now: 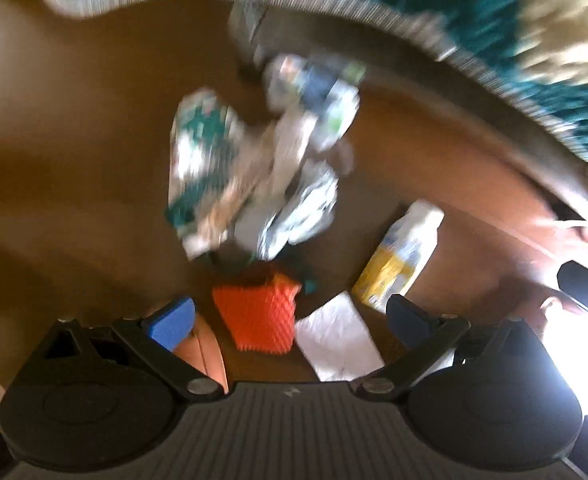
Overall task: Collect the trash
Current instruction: 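Grasp the white milk bottle with the right tool while the left tool grasps the orange mesh net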
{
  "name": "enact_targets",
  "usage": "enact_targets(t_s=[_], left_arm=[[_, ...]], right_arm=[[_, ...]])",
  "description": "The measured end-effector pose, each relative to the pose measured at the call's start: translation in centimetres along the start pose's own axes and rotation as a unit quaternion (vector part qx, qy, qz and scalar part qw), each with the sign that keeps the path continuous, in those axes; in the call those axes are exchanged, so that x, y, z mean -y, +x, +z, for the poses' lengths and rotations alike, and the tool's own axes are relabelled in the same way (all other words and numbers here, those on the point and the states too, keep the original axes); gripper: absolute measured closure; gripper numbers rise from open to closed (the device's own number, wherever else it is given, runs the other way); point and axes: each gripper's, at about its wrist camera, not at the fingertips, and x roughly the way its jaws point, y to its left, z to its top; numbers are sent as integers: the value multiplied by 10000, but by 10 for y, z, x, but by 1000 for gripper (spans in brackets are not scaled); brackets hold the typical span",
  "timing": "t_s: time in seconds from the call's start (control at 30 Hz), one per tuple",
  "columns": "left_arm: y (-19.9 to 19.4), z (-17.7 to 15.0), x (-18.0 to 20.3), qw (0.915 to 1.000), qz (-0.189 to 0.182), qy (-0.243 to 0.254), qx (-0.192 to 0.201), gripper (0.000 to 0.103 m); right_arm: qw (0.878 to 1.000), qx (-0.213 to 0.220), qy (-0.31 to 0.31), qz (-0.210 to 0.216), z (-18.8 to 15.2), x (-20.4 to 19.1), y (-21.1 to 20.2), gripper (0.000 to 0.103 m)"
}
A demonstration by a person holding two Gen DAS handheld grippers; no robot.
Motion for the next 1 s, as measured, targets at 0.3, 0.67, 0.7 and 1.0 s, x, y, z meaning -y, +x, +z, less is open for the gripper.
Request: enact_targets(t_s=[0.3, 0.67, 0.7, 1.0], left_arm=[[110, 3, -17, 9907, 343, -532, -1202, 0], [187, -5, -30, 9794, 561, -607, -1843, 1], [191, -6, -30, 9790, 558, -593, -1869, 1], [199, -7, -31, 9784, 219, -702, -1930, 46]], right_arm=[[9957, -878, 288, -87, -5, 5, 101, 40], [9883, -1446, 398, -283, -4, 5, 182, 40], [9877, -1485, 406, -273, -5, 5, 187, 40], [9842, -1665, 409, -443, -8, 4, 214, 39]])
